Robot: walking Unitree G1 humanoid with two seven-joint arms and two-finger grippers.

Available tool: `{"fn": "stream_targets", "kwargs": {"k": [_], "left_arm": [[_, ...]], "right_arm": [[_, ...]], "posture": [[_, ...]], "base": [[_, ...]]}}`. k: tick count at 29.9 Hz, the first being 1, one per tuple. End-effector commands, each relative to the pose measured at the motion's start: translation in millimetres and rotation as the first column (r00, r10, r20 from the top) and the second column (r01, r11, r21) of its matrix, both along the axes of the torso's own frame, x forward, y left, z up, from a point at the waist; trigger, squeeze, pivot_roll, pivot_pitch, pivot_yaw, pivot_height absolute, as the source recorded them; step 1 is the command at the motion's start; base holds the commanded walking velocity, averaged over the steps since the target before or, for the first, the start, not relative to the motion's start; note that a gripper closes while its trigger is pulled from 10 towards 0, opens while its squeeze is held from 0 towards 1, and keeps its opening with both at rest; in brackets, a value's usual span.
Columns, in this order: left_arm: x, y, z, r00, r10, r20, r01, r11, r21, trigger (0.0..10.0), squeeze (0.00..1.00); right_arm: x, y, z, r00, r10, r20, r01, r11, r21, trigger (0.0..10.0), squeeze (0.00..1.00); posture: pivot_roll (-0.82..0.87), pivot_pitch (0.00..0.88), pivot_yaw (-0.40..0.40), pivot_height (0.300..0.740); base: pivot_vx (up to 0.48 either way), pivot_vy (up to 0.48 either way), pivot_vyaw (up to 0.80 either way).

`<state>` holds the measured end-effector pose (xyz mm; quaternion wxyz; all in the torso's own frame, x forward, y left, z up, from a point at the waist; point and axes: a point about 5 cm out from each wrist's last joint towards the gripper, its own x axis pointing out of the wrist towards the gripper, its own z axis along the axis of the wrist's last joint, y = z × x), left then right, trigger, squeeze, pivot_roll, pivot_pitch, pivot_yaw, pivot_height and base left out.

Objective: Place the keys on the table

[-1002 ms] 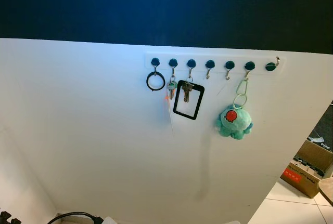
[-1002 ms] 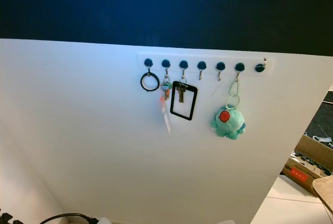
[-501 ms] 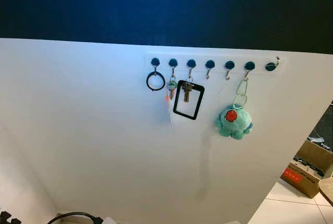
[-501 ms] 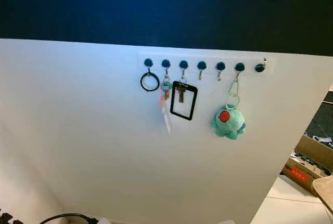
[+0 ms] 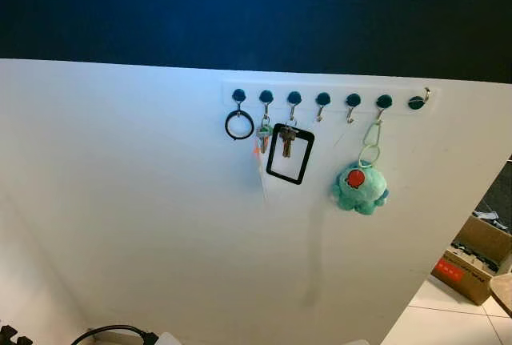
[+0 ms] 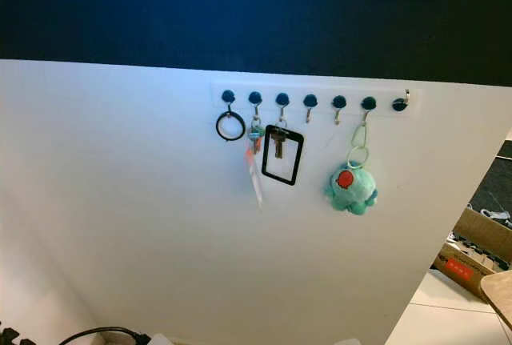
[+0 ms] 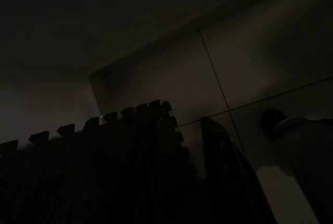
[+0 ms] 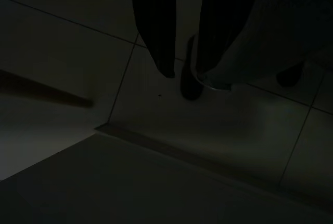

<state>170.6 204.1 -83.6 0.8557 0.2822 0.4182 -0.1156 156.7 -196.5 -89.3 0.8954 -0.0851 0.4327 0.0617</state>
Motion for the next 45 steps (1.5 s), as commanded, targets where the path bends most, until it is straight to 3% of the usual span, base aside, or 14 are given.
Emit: {"fn": "stream_targets", "kwargs": {"k": [1, 18, 45], "left_arm": [[-1.5, 6.1, 0.1, 1.0, 0.017, -0.006, -0.017, 1.0, 0.012, 10.0, 0.0], [-7.1, 8.6, -1.7, 0.999, 0.032, -0.013, -0.032, 0.999, 0.016, 10.0, 0.0], [-4.3, 8.3, -0.1, 0.999, 0.044, 0.003, -0.044, 0.999, -0.005, 10.0, 0.0]], "right_arm": [[1.0, 1.3, -0.1, 1.0, -0.005, -0.006, 0.005, 1.0, 0.005, 10.0, 0.0], [-5.6, 2.9, -3.3, 0.999, -0.024, -0.028, 0.024, 1.0, 0.016, 10.0, 0.0], [-5.4, 3.5, -3.4, 0.999, -0.012, -0.03, 0.012, 1.0, 0.009, 10.0, 0.0]], "posture": [[-0.03, 0.0, -0.007, 0.74], [-0.02, 0.0, -0.004, 0.74], [-0.02, 0.0, -0.005, 0.74]], "base": [[0.0, 0.0, 0.0], [0.0, 0.0, 0.0], [0.0, 0.0, 0.0]]}}
